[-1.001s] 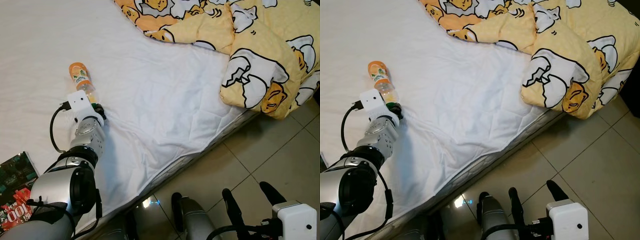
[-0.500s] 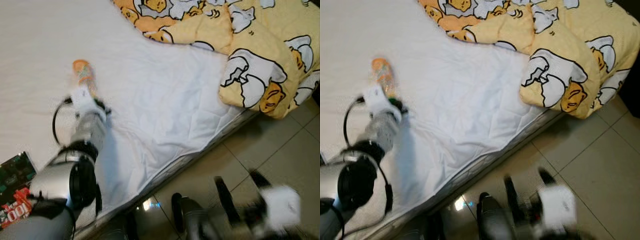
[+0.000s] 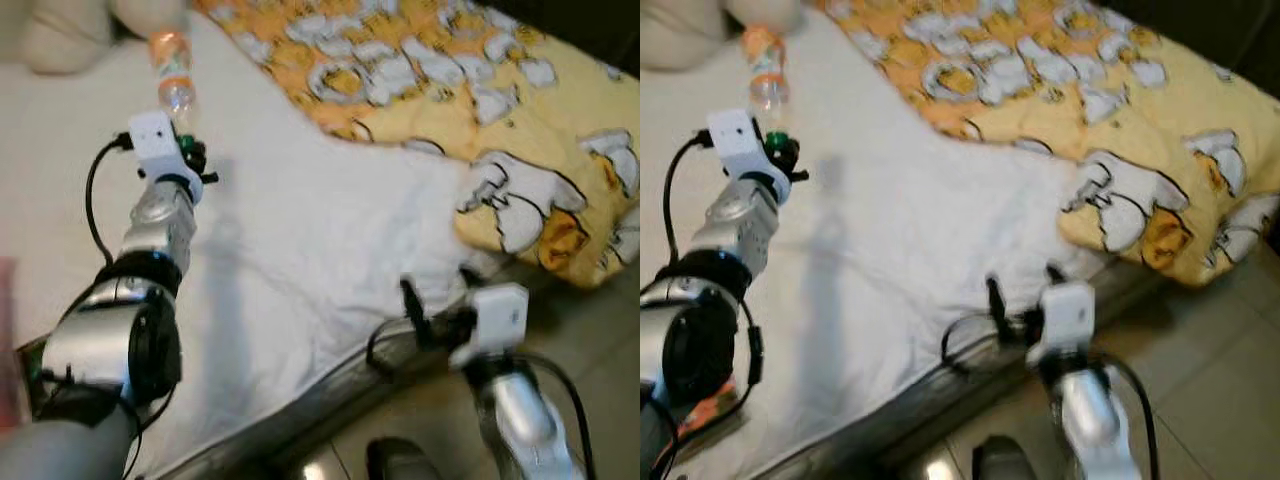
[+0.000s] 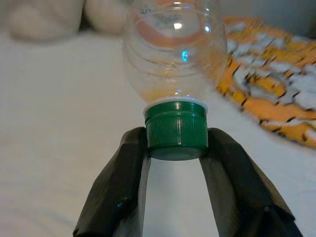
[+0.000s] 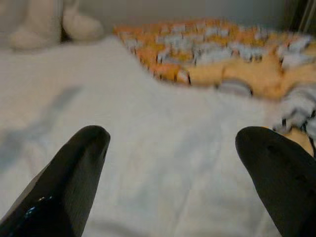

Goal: Clean up the room

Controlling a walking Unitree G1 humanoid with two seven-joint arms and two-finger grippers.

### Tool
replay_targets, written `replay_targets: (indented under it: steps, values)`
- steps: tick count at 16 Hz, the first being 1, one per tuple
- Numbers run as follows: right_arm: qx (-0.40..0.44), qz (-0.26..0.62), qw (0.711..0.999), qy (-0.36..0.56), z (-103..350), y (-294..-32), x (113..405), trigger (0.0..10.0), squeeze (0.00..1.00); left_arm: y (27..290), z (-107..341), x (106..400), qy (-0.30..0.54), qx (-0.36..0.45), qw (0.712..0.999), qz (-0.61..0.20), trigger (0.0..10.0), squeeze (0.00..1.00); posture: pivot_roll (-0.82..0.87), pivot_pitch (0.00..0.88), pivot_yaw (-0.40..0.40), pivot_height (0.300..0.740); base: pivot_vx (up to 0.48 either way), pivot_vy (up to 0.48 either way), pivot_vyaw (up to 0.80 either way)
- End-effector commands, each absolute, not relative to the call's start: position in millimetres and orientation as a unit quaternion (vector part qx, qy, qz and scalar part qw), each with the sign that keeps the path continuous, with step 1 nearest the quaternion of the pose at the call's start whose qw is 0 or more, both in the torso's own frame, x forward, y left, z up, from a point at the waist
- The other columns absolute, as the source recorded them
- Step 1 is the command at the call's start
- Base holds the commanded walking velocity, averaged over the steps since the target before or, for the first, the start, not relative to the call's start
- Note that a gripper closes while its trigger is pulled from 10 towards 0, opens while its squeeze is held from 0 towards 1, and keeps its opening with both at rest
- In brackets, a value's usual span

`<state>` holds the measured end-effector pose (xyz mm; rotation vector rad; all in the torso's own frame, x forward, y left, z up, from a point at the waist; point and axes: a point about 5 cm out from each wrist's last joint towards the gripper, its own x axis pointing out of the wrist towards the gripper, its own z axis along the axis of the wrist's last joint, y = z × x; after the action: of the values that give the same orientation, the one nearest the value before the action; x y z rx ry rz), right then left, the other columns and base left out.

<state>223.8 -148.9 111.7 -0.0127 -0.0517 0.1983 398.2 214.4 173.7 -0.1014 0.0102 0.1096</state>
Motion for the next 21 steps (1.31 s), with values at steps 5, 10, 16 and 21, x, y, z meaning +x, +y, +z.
replay_targets:
  steps: [5,10,16,21]
  values:
    - [0.037,0.03,0.998,-0.042,109,-170,258,10.0,0.0,229,144,345,-0.026,0.011,1.0,0.014,0.0,0.0,-0.15,0.0,0.066,0.74,0.0,0.0,0.0]
    - [0.064,0.006,0.998,-0.012,94,-185,279,10.0,0.0,207,96,251,-0.041,0.051,0.997,0.04,0.0,0.0,-0.08,0.0,0.011,0.74,0.0,0.0,0.0]
    - [0.057,0.019,0.998,-0.02,95,-173,296,10.0,0.0,192,108,268,-0.027,0.035,0.998,0.051,10.0,0.0,-0.09,0.0,0.008,0.74,0.0,-0.24,0.08]
    - [0.043,0.022,0.999,-0.017,90,-174,291,10.0,0.0,187,110,264,-0.028,0.028,0.998,0.048,10.0,0.0,-0.11,0.0,0.009,0.74,0.0,-0.48,0.7]
